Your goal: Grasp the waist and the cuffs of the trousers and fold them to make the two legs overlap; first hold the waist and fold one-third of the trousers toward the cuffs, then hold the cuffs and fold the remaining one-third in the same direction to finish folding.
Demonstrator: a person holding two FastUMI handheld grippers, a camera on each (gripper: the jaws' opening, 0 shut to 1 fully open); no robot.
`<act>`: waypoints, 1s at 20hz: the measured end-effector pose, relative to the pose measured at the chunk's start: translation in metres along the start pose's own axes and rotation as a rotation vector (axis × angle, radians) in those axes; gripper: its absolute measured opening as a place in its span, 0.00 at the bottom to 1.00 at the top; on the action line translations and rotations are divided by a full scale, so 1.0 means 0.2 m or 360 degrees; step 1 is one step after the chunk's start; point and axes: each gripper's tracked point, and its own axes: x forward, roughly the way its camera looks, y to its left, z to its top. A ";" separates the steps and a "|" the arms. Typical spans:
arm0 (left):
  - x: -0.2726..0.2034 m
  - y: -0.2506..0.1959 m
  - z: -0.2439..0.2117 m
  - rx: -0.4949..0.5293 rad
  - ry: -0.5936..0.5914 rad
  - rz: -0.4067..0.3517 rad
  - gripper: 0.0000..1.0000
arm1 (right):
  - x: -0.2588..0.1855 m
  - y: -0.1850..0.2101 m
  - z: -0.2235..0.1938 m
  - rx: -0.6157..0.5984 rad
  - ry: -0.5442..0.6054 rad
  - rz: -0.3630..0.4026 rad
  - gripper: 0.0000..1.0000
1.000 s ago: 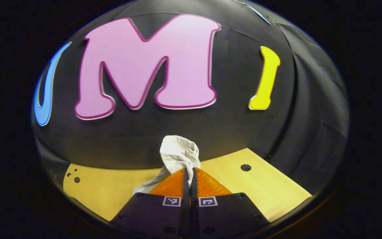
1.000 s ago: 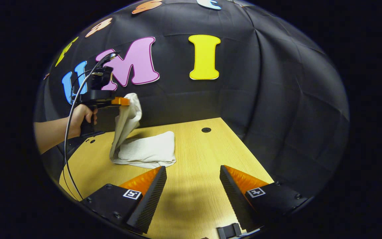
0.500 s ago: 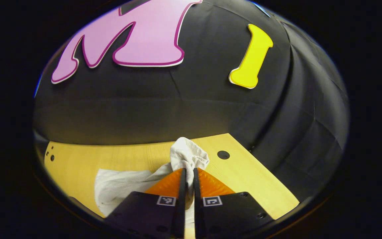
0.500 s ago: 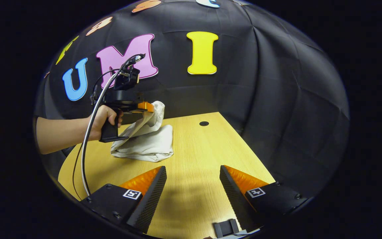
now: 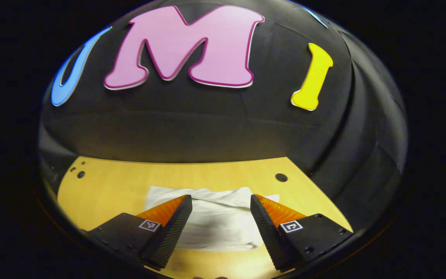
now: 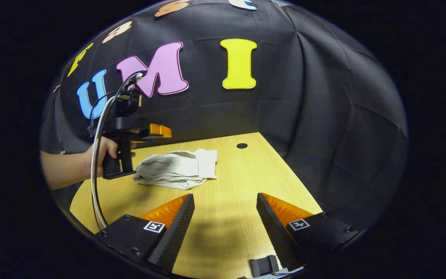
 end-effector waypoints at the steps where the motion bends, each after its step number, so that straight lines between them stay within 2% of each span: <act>1: -0.09 0.07 0.00 0.0025 -0.0021 0.0044 0.96 | -0.01 0.01 0.01 0.0005 -0.0011 0.0005 0.99; 6: -0.66 0.25 -0.08 0.0040 -0.0076 0.0101 0.96 | -0.09 0.04 0.01 0.0029 -0.0022 -0.0018 0.99; 11: -1.25 0.27 -0.19 0.0036 -0.0173 0.0122 0.96 | -0.28 0.11 0.02 0.0046 0.0002 -0.0024 0.99; 14: -1.59 0.23 -0.26 -0.0064 -0.0226 0.0088 0.96 | -0.43 0.15 0.02 0.0064 0.0023 -0.0024 0.99; 17: -1.85 0.24 -0.35 -0.0103 -0.0291 0.0125 0.96 | -0.59 0.20 0.00 0.0076 0.0008 -0.0012 0.99; 20: -2.03 0.23 -0.42 -0.0113 -0.0339 0.0183 0.96 | -0.74 0.33 -0.03 0.0132 -0.0043 0.0053 0.99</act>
